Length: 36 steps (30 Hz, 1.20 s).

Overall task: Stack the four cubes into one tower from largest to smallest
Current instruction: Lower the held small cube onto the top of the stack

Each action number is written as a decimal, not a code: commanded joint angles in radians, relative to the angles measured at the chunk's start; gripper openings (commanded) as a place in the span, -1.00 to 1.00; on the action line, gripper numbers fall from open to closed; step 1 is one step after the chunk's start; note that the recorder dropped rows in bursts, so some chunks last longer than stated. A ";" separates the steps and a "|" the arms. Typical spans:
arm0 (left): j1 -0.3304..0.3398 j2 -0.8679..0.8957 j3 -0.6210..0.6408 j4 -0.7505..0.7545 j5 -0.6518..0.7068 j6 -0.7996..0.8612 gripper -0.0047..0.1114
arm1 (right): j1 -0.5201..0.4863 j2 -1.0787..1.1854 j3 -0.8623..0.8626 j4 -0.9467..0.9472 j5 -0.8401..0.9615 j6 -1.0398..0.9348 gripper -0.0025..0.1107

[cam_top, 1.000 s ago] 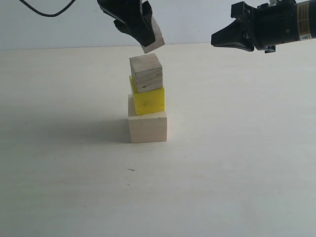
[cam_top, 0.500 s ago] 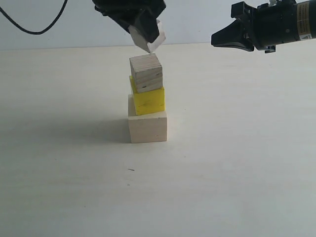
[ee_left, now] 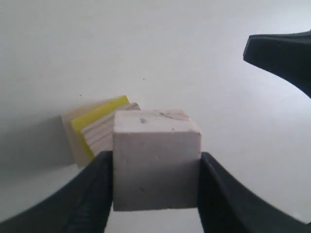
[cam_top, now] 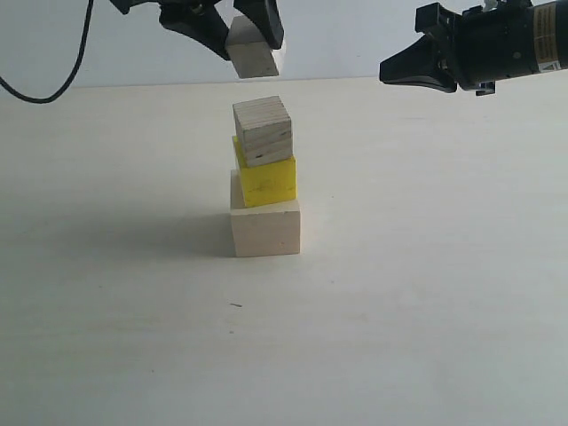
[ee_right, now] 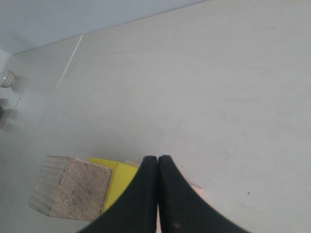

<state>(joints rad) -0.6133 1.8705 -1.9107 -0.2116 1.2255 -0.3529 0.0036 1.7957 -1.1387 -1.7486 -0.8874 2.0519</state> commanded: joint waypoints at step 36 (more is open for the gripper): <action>-0.036 0.064 -0.078 0.071 -0.004 -0.199 -0.92 | -0.004 0.000 -0.002 0.004 -0.024 -0.011 -0.96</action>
<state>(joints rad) -0.6557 1.9368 -1.9868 -0.1508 1.2278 -0.5688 0.0036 1.7957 -1.1387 -1.7486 -0.9074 2.0519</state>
